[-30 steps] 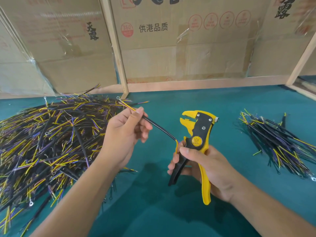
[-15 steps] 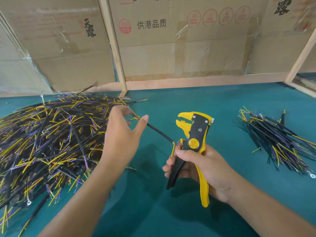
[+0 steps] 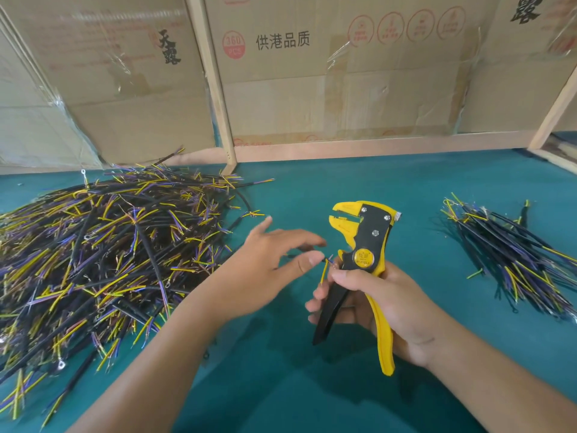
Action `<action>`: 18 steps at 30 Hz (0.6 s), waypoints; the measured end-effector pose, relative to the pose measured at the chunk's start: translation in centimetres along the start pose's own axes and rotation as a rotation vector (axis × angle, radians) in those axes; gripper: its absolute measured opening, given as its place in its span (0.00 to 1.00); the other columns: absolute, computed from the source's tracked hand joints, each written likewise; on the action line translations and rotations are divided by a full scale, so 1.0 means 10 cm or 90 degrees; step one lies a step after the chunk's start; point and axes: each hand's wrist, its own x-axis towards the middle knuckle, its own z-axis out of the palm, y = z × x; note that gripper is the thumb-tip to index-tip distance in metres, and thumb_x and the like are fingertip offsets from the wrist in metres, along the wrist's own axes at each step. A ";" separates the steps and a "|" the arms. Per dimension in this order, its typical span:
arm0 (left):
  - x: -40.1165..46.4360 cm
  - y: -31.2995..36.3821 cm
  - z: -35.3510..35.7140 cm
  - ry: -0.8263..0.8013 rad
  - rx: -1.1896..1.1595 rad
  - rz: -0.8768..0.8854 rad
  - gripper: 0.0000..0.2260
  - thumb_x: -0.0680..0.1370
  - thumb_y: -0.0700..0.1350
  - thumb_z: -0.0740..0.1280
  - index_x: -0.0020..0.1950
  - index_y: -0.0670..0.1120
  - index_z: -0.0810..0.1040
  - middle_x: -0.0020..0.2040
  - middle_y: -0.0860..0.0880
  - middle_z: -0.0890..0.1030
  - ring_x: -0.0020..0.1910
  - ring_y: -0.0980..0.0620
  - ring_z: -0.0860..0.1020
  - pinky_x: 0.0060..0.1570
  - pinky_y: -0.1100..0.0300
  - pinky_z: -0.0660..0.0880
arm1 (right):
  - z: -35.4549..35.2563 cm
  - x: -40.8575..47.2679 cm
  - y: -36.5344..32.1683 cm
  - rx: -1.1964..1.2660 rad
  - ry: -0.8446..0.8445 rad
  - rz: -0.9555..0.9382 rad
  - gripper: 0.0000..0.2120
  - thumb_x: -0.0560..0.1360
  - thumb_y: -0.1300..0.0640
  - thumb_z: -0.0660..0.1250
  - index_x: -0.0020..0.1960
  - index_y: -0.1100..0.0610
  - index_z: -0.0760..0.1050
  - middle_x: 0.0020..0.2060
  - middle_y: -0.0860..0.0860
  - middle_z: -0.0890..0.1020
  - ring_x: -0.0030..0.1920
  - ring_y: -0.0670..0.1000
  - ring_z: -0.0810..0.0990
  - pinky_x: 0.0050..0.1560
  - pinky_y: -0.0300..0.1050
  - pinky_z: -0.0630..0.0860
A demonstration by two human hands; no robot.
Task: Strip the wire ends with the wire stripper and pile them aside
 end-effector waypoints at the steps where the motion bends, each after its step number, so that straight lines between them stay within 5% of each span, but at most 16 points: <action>1: 0.00 -0.01 0.00 -0.012 -0.027 0.013 0.14 0.82 0.55 0.60 0.60 0.51 0.80 0.53 0.56 0.81 0.57 0.58 0.78 0.73 0.52 0.60 | 0.01 0.00 -0.01 0.003 -0.007 0.003 0.04 0.75 0.58 0.69 0.45 0.57 0.81 0.43 0.63 0.83 0.48 0.68 0.84 0.48 0.60 0.82; 3: -0.01 -0.01 -0.03 -0.016 -0.094 0.029 0.10 0.82 0.51 0.63 0.53 0.49 0.82 0.46 0.54 0.80 0.48 0.52 0.78 0.56 0.56 0.72 | 0.01 -0.01 -0.02 -0.003 -0.018 0.011 0.04 0.75 0.58 0.69 0.44 0.56 0.82 0.42 0.63 0.83 0.47 0.67 0.85 0.48 0.61 0.82; 6: -0.03 -0.02 -0.09 -0.015 -0.132 0.040 0.09 0.81 0.51 0.65 0.49 0.49 0.83 0.40 0.57 0.74 0.40 0.54 0.74 0.43 0.62 0.70 | -0.01 -0.01 -0.05 -0.020 -0.025 0.025 0.04 0.75 0.57 0.69 0.44 0.55 0.82 0.42 0.63 0.83 0.47 0.67 0.84 0.49 0.63 0.82; 18: -0.07 -0.03 -0.22 0.027 -0.134 0.038 0.09 0.80 0.49 0.66 0.52 0.47 0.85 0.41 0.54 0.78 0.41 0.52 0.75 0.43 0.60 0.72 | -0.05 0.00 -0.04 0.011 -0.054 0.027 0.07 0.75 0.55 0.71 0.49 0.59 0.80 0.42 0.62 0.81 0.45 0.64 0.83 0.51 0.63 0.80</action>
